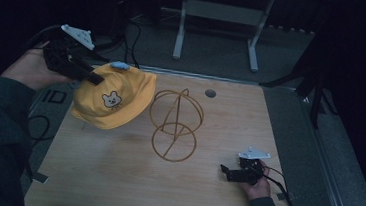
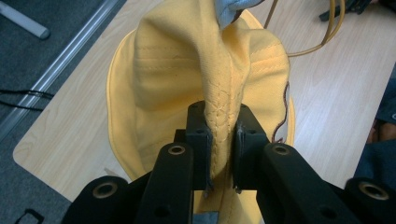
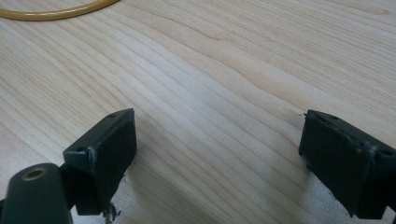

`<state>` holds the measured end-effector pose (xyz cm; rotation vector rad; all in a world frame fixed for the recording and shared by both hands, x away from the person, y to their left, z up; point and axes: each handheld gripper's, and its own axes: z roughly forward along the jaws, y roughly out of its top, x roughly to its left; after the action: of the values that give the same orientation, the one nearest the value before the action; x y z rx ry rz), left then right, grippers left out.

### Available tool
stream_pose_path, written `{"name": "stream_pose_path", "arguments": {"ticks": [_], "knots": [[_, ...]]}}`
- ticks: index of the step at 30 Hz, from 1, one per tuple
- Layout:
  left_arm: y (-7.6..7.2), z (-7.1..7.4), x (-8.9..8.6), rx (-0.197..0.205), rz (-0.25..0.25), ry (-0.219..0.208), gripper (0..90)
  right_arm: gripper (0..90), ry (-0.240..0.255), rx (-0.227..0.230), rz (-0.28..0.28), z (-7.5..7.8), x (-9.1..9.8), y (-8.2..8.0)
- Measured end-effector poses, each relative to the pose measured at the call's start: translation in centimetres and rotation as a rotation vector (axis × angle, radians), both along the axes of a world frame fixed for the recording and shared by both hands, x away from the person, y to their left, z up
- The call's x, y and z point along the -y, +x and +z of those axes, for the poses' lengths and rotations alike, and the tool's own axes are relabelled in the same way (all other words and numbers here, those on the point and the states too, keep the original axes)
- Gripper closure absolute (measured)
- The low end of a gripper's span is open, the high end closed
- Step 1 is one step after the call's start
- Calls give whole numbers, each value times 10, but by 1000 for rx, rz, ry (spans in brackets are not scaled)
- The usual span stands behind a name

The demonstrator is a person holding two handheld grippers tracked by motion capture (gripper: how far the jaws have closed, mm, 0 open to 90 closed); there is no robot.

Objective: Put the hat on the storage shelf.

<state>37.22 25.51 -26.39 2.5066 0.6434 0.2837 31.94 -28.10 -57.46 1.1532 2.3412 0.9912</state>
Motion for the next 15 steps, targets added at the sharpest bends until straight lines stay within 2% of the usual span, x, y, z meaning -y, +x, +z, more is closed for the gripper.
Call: {"name": "stream_pose_path", "arguments": {"ticks": [15], "knots": [[-4,7,2,-14,-61,-56,797,111,0,0,0,0,0,0]]}}
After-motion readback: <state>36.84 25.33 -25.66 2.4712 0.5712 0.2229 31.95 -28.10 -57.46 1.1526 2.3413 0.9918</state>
